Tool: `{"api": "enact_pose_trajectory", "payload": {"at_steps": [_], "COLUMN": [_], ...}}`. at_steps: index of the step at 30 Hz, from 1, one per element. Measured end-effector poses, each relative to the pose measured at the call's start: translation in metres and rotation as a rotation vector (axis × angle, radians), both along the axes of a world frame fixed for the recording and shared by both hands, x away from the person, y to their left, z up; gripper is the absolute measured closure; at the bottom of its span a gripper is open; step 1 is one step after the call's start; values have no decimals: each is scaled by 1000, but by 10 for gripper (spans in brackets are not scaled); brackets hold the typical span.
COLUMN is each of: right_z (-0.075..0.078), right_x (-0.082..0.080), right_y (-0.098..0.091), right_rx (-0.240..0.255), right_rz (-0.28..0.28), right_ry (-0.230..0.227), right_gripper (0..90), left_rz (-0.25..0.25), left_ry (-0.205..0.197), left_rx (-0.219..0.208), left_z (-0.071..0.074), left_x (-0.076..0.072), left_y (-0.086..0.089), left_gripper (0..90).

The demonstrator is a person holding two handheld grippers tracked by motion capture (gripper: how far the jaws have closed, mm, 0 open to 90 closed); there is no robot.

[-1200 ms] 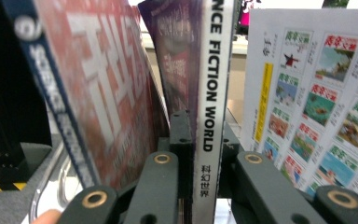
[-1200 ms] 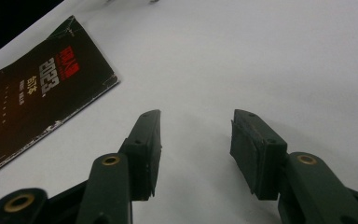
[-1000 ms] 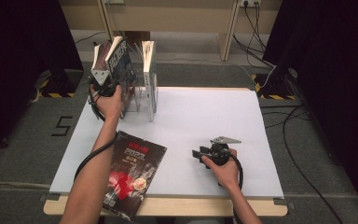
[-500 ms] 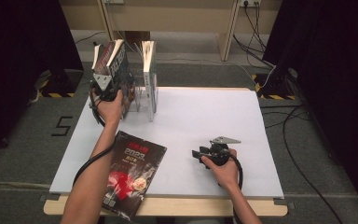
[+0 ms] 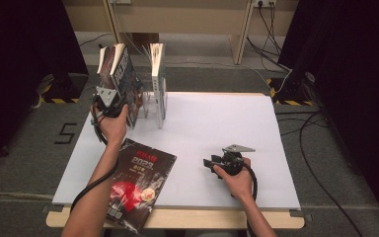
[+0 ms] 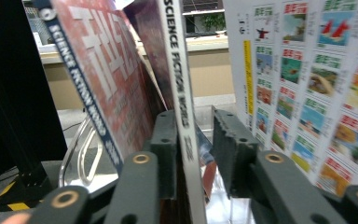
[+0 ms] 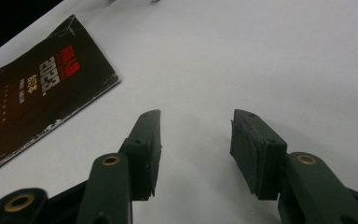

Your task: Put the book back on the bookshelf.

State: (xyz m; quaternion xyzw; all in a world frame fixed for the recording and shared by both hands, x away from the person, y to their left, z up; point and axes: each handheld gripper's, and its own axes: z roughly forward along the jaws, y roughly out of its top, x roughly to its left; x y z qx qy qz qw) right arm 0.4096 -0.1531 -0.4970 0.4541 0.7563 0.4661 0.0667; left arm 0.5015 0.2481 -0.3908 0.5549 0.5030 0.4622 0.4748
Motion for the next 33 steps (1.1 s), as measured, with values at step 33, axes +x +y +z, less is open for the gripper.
{"api": "enact_pose_trajectory", "payload": {"at_steps": [33], "right_z": [-1], "right_x": [1], "right_y": [1], "right_rx": [5], "right_rz": [6], "right_ry": [22], "right_gripper": [529], "left_rz": [-76], "left_ry": [120], "left_rx": [-205], "left_z": [2], "left_x": [45], "left_y": [21], "left_gripper": [747]}}
